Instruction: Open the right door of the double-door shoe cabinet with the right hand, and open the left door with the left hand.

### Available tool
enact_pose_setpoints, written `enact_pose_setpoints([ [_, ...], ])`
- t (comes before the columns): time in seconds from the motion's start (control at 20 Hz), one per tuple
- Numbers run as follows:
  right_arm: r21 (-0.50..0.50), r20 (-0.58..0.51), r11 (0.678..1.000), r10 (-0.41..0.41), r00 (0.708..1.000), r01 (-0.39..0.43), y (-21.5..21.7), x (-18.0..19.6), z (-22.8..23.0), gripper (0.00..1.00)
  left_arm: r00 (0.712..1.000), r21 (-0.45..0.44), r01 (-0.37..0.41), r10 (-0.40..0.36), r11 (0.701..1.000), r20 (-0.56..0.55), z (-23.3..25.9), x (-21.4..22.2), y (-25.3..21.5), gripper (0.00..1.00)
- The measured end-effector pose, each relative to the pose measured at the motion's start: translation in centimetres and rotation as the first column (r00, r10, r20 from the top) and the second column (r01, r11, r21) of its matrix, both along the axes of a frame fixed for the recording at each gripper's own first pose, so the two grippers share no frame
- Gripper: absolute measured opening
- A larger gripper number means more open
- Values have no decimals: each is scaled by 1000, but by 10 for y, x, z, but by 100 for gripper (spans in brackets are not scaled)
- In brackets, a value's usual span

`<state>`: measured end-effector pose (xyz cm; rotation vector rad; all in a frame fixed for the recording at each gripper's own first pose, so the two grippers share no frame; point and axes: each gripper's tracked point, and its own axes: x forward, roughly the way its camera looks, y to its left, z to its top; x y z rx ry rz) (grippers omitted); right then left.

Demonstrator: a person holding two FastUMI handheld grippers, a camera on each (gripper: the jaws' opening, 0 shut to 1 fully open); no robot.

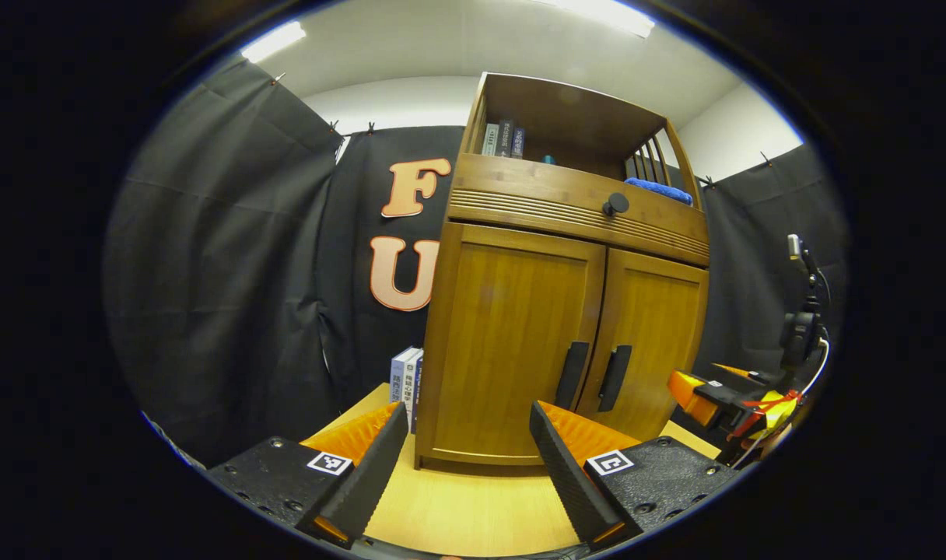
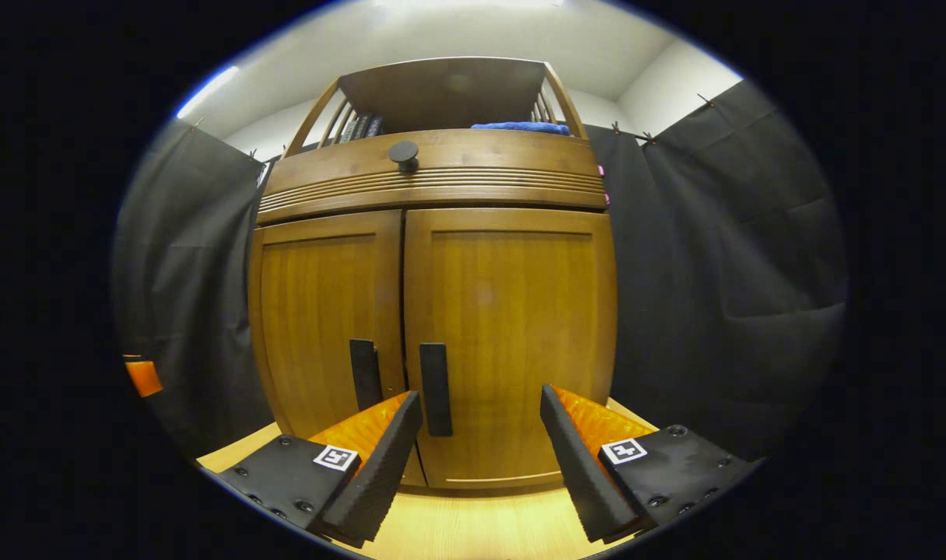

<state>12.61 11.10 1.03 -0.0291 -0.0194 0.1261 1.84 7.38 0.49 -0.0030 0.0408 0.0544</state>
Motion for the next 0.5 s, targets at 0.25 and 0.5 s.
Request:
enact_pose_setpoints([
  [0.25, 23, -35, 999, 40, 999, -39, 28, 44, -10, 96, 998, 51, -53, 53, 997, 15, 8, -16, 28, 92],
  [0.5, 24, -108, 999, 48, 993, -46, 39, 88, -31, 98, 997, 87, -81, 79, 993, 20, 12, -27, 44, 92],
])
